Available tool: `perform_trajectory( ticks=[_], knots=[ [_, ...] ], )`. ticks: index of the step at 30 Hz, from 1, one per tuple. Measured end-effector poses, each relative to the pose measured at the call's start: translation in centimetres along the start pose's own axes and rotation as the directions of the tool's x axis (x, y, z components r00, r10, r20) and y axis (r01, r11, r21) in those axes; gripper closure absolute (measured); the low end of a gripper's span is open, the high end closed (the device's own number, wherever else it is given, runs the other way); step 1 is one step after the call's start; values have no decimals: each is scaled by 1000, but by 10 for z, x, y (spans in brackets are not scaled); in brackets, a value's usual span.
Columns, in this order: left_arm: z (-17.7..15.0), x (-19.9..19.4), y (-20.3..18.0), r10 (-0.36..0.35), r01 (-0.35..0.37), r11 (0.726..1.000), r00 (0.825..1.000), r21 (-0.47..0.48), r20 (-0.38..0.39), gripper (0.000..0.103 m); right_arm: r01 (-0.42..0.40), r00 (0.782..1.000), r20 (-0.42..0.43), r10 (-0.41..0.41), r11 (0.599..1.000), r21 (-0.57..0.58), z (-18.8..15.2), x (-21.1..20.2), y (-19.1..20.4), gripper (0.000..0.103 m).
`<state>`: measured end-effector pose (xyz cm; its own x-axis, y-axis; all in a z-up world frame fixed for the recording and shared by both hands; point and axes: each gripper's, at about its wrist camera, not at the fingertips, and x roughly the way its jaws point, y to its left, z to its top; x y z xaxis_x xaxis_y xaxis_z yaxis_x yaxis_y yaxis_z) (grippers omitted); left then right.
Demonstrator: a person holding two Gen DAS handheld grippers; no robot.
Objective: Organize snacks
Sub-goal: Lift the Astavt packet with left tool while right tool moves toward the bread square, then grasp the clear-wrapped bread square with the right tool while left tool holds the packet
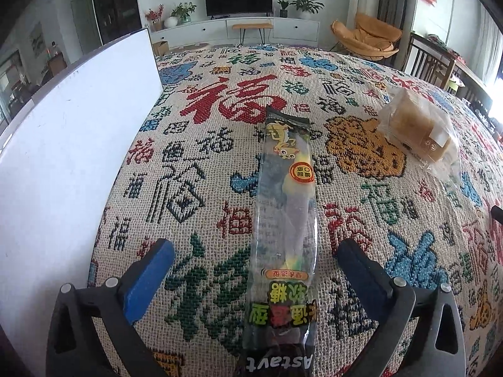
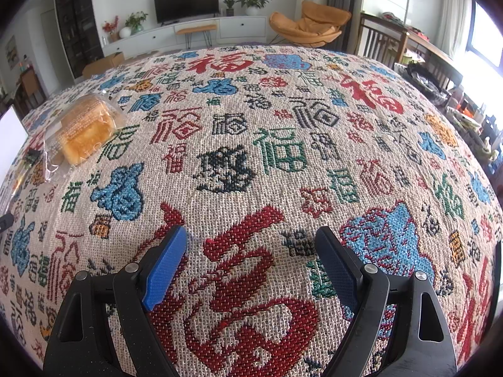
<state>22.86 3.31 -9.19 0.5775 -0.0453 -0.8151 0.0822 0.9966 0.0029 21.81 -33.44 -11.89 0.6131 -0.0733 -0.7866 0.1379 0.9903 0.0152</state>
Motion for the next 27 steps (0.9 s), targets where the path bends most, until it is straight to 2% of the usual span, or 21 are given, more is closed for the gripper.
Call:
perform_trajectory(
  ticks=[12,16,18,22,25,27],
  knots=[
    [-1,-1,-1,-2,2,1000,1000,-2,0,0,-5,1000,-2,5,1000,5,0,1,0,15],
    [-1,0,0,-2,2,1000,1000,-1,1,0,-36,999,-13,36,999,-16,3,3,-1,15],
    [-1,0,0,-2,2,1000,1000,-1,1,0,-90,995,-35,88,995,-35,11,4,1,16],
    [-1,0,0,-2,2,1000,1000,-1,1,0,-282,959,20,283,958,-49,47,-14,23,16],
    [-1,0,0,-2,2,1000,1000,-1,1,0,-384,917,45,396,909,-165,87,-27,62,16],
    [-1,0,0,-2,2,1000,1000,-1,1,0,-445,888,-15,460,850,-282,111,-26,99,17]
  ],
)
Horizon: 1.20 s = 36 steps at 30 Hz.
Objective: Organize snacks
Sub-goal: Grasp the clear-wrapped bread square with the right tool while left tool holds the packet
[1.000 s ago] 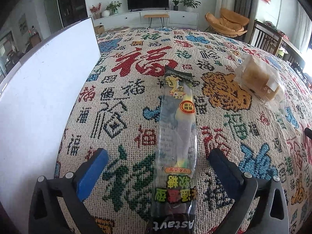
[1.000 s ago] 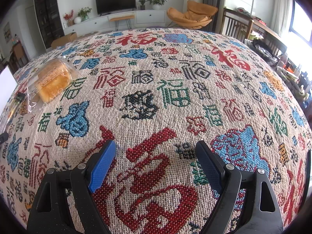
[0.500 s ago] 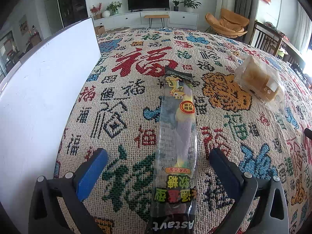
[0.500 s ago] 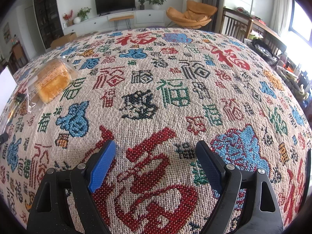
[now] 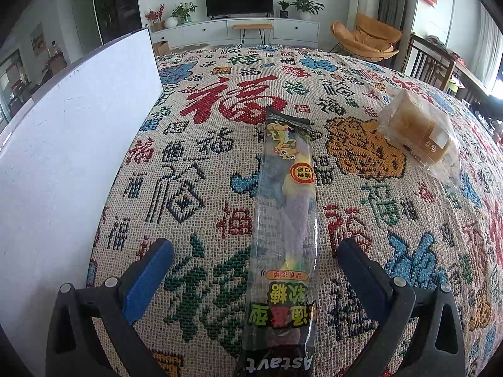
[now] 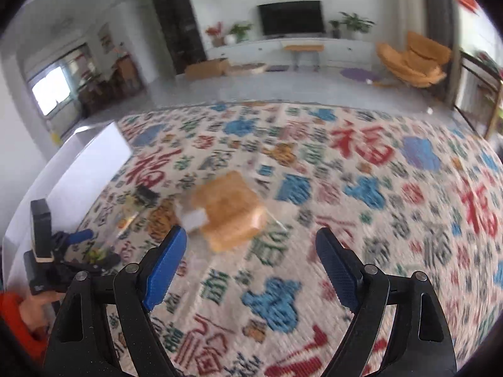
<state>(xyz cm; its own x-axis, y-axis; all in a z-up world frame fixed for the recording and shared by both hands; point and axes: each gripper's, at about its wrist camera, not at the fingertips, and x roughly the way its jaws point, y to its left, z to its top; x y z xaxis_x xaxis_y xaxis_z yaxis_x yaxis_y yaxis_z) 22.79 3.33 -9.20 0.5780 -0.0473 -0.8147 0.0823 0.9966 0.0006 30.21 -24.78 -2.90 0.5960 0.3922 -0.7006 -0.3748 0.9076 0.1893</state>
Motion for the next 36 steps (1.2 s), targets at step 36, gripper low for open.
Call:
perform_trajectory(
  ticks=[36],
  knots=[
    [0,1,0,0,0,1000,1000,-1,1,0,222,975,-36,-220,973,62,-104,29,56,5]
  ],
)
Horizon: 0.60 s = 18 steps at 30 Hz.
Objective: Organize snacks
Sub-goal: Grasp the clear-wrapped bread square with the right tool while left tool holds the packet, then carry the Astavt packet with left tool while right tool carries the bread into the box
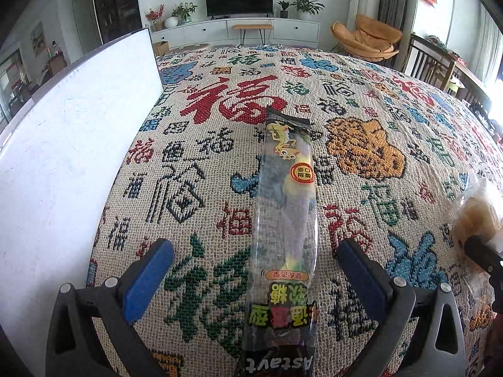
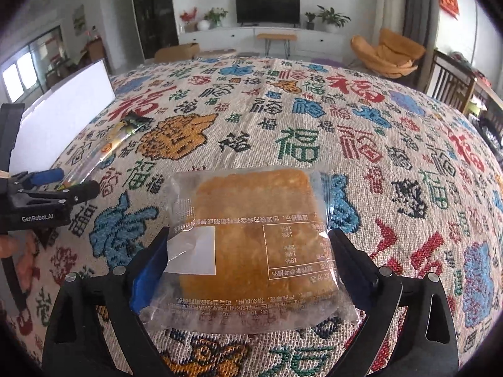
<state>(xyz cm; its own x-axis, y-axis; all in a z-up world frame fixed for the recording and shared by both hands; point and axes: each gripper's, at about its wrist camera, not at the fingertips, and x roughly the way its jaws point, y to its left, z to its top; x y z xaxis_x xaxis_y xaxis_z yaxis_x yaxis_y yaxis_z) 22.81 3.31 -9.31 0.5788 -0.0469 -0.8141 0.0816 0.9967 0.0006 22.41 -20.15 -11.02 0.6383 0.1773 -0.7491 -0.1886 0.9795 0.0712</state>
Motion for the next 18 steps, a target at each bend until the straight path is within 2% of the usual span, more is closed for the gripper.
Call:
perform_trajectory(
  ticks=[5,9,18],
  knots=[
    [0,0,0,0,0,1000,1000,0,0,0,-102,995,-14,104,990,96,0,4,-18,5],
    [0,0,0,0,0,1000,1000,0,0,0,-75,997,-21,77,994,75,-2,3,-13,5],
    [0,0,0,0,0,1000,1000,0,0,0,-79,997,-20,81,994,78,-3,3,-13,5]
  ],
)
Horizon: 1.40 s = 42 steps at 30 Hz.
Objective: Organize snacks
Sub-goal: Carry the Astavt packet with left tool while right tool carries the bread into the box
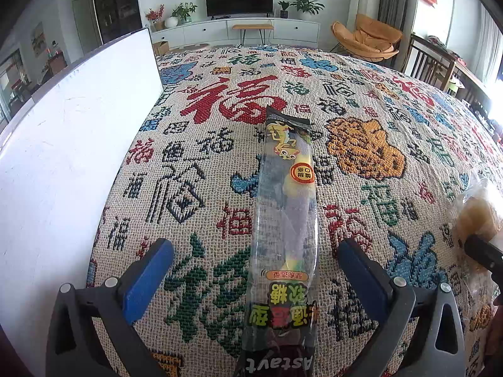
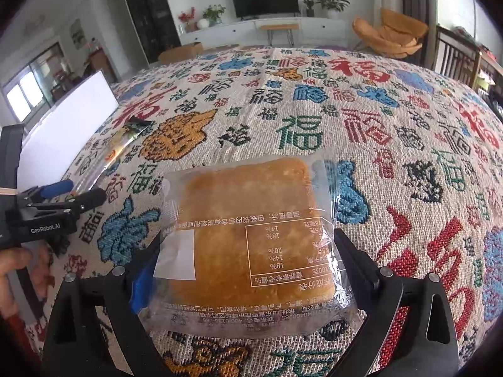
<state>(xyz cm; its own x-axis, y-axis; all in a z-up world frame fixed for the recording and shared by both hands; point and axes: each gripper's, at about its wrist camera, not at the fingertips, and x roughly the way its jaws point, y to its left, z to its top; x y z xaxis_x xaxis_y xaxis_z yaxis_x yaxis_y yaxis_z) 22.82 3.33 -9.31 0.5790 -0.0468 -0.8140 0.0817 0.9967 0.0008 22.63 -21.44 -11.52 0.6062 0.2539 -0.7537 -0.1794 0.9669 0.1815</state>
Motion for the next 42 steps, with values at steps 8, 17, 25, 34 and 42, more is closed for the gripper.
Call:
perform_trajectory(
  ticks=[8,17,25,34,42],
  knots=[
    [0,0,0,0,0,1000,1000,0,0,0,0,1000,0,0,1000,0,0,-1,-1,5],
    [0,0,0,0,0,1000,1000,0,0,0,-1,1000,0,1,1000,0,0,-1,-1,5],
    [0,0,0,0,0,1000,1000,0,0,0,-1,1000,0,1,1000,0,0,-1,-1,5],
    [0,0,0,0,0,1000,1000,0,0,0,-1,1000,0,1,1000,1,0,-1,-1,5],
    [3,-2,-1,-20,20,1000,999,21,-40,12,-1,1000,0,1,1000,1,0,-1,-1,5]
  ],
)
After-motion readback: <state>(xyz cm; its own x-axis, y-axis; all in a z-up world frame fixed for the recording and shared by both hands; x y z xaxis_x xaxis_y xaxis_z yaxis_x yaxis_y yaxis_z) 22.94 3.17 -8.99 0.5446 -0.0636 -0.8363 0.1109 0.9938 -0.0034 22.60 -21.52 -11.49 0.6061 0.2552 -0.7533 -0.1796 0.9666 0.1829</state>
